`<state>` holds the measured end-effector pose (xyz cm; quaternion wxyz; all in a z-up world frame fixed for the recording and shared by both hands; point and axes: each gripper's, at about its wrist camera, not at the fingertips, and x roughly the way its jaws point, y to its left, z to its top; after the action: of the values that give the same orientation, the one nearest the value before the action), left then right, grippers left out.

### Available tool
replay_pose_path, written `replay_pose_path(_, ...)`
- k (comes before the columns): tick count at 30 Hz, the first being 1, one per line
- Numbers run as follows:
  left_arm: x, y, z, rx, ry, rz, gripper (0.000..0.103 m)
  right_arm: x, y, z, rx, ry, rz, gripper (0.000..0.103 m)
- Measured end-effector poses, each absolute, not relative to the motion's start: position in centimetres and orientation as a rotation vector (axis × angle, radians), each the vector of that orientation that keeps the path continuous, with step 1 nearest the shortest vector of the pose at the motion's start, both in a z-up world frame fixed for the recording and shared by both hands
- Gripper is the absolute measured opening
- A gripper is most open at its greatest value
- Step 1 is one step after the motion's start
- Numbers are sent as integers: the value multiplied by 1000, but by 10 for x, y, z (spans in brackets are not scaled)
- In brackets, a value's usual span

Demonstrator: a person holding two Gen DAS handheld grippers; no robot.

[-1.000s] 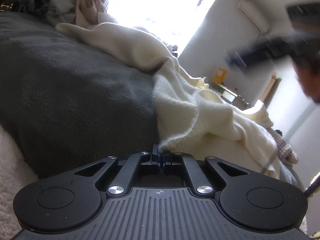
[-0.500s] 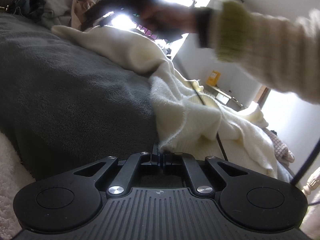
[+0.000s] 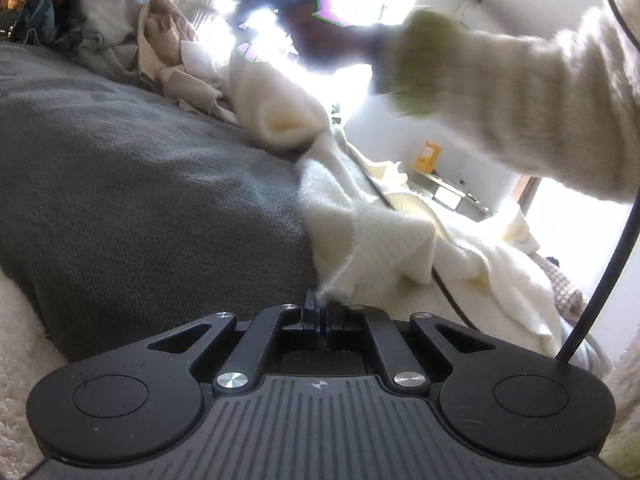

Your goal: Fold clothes

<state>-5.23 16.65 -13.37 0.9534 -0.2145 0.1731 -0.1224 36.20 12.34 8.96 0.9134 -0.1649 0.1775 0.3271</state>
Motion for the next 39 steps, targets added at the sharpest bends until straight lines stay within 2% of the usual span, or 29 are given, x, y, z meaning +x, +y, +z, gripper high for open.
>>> replay_pose_path(6,-60,161,-127,-404,319,-227,1,369,-40,225,-39,189,499,16)
replay_pose_path(10,-61,160,-122,-383,298,-217,1,368,-126,272,96,142,363,16)
replay_pose_path(13,-62,156,-118,-362,283,-213,1,379,-156,283,157,164,326,16)
replay_pose_path(17,-61,154,-115,-340,283,-206,1,393,-139,281,149,191,369,16)
replay_pose_path(22,-63,151,-114,-318,294,-195,1,399,-67,274,131,197,544,16)
replay_pose_path(26,-62,150,-115,-314,311,-191,1,415,16,251,84,210,686,16)
replay_pose_path(30,-60,152,-117,-318,335,-188,1,436,92,198,32,309,789,18)
replay_pose_path(32,-59,152,-118,-318,343,-185,1,445,129,169,-52,377,789,23)
replay_pose_path(33,-59,152,-118,-318,346,-183,1,447,142,158,-87,402,786,29)
replay_pose_path(35,-59,152,-118,-321,350,-183,1,442,146,152,-123,414,775,31)
replay_pose_path(36,-59,152,-119,-322,351,-182,1,440,148,148,-142,420,769,36)
replay_pose_path(39,-59,153,-120,-336,362,-185,1,427,114,172,-105,400,752,42)
